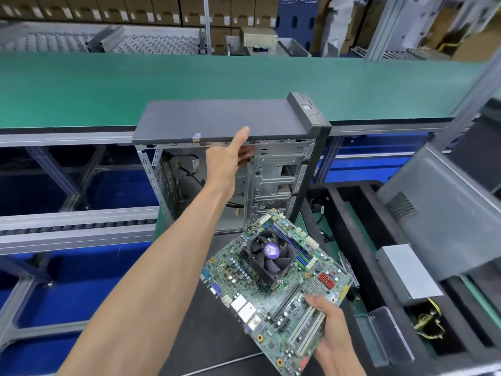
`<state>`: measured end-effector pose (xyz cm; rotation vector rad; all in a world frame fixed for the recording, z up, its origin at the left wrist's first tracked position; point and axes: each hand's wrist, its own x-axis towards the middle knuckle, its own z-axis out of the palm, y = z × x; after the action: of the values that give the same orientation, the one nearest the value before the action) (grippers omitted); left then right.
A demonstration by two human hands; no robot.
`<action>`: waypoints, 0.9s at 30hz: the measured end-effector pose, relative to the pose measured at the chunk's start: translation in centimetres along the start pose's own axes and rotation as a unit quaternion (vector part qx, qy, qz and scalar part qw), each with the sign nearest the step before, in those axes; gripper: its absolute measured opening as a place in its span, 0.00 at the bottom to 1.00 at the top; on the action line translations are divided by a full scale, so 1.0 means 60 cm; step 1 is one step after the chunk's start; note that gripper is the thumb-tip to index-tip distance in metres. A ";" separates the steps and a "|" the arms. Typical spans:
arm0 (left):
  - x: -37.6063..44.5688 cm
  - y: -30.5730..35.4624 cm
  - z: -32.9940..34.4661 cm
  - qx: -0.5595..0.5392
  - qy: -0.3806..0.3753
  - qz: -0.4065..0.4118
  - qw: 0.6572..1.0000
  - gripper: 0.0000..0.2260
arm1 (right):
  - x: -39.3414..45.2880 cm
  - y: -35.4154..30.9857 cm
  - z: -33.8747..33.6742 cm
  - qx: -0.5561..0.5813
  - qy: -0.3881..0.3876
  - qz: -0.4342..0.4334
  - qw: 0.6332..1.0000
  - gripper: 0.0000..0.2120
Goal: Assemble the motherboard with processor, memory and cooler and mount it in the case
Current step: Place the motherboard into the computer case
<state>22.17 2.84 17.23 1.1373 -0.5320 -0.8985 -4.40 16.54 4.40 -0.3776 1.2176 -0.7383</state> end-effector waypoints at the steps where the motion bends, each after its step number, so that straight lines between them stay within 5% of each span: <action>1: 0.002 -0.002 0.001 -0.006 0.006 0.003 1.000 0.13 | 0.000 -0.002 0.001 -0.005 0.003 -0.003 1.000 0.10; 5: -0.002 -0.002 0.006 -0.024 0.019 0.003 1.000 0.14 | -0.002 -0.010 0.003 -0.008 -0.005 -0.024 1.000 0.06; 11: -0.019 0.000 0.035 -0.031 0.022 0.003 0.999 0.15 | -0.014 -0.023 -0.012 -0.021 0.008 -0.042 0.999 0.14; 17: -0.033 0.028 0.068 -0.073 0.096 0.017 0.993 0.16 | -0.021 -0.033 -0.040 -0.031 0.032 -0.058 0.997 0.21; 23: -0.048 0.039 0.054 -0.136 0.190 -0.004 0.972 0.15 | -0.035 -0.038 -0.058 -0.032 0.038 -0.078 0.996 0.12; 27: -0.058 0.038 0.029 -0.197 0.249 -0.007 0.948 0.16 | -0.050 -0.042 -0.069 -0.041 0.035 -0.091 0.994 0.16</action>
<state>19.69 5.12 20.22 0.9491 0.0724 -0.6551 -9.51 17.33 6.76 -0.5395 1.2929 -0.8646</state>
